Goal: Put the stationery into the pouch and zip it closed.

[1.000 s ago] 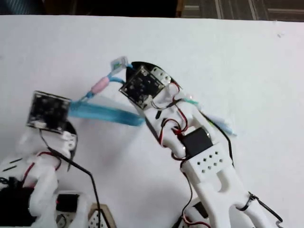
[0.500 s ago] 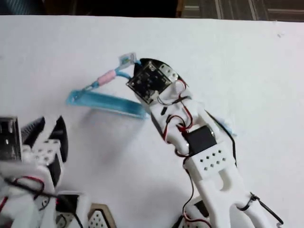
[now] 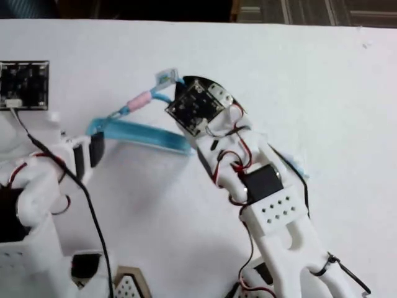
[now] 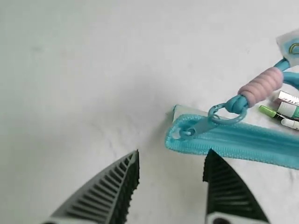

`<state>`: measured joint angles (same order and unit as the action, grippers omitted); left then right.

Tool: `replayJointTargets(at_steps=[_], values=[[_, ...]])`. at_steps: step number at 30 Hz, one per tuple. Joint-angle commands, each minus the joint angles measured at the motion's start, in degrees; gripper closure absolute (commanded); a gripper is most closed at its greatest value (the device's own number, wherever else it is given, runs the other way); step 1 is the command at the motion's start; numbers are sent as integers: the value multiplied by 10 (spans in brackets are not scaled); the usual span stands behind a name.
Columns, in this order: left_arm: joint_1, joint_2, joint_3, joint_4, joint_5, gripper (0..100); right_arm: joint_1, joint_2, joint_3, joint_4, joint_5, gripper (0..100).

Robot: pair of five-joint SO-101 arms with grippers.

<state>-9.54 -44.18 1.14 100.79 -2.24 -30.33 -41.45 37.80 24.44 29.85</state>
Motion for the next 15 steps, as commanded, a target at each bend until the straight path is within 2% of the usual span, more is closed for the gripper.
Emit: replayJointTargets(at_steps=[1,9,15], values=[[6,16,-11,-10,3,759,2,0,-4,-5,5,981],[-62,73,-47,-16,2,759,5,0,-4,-5,5,981],[-65,71,-133,15,2,759,2,0,-4,-6,5,981]])
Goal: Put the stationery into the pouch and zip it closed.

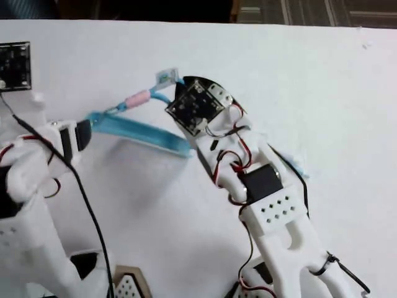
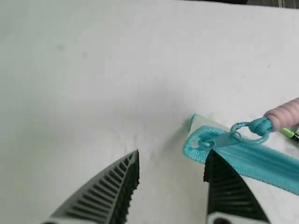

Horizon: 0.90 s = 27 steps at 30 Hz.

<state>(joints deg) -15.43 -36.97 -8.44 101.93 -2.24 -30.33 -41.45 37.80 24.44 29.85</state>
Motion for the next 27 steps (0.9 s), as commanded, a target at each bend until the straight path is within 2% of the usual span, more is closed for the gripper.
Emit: replayJointTargets(at_steps=[1,10,15,27], values=[[-7,-1,-38,4,2,759,3,0,-4,-6,6,981],[-5,6,-23,-30,2,759,3,0,-4,-6,6,981],[-7,58,11,-47,-1,759,4,0,-4,-7,6,981],[-7,95,14,-47,-87,759,4,0,-4,-8,6,981]])
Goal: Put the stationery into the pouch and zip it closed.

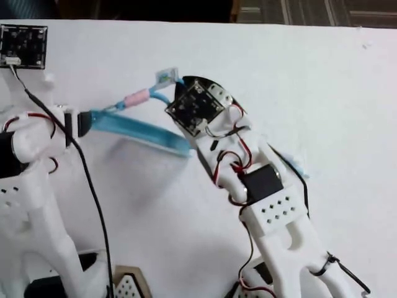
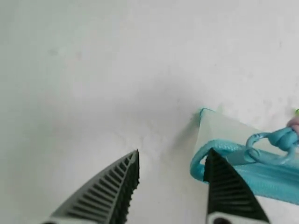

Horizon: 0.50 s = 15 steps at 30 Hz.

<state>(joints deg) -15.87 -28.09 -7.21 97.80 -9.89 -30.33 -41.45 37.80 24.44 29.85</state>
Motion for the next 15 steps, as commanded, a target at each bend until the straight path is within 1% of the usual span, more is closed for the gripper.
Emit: replayJointTargets(at_steps=[1,4,9,13,15], values=[[-3,7,3,-7,-11,759,4,0,-4,-8,6,981],[1,7,40,-18,-8,759,6,1,-4,-8,6,981],[1,6,136,-66,-8,759,7,1,-4,-6,6,981],[1,6,144,-93,-7,762,7,1,-4,-6,6,981],[5,4,144,-106,-6,802,11,0,-4,-6,6,981]])
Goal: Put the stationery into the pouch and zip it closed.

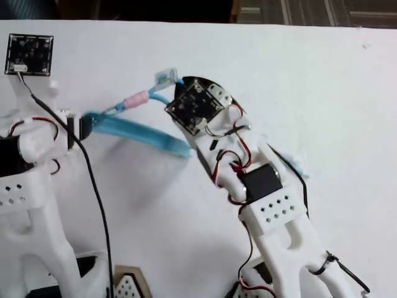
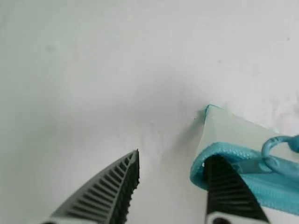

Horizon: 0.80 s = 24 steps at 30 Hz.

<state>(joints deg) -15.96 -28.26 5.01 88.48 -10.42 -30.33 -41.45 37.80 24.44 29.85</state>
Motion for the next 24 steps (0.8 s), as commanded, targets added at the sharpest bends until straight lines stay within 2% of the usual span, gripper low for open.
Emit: replayJointTargets(at_steps=[1,4,9,14,18,24], values=[[14,6,22,-18,3,842,17,0,-4,-6,6,981],[41,5,21,-41,16,989,34,0,-4,-5,6,981],[73,7,-39,-24,98,978,81,-6,-5,-5,6,981],[77,9,-185,64,175,979,127,-6,-7,-5,6,981],[73,48,-304,144,195,980,145,-6,-7,-5,6,981],[52,65,-322,142,222,980,166,-6,-7,-5,2,981]])
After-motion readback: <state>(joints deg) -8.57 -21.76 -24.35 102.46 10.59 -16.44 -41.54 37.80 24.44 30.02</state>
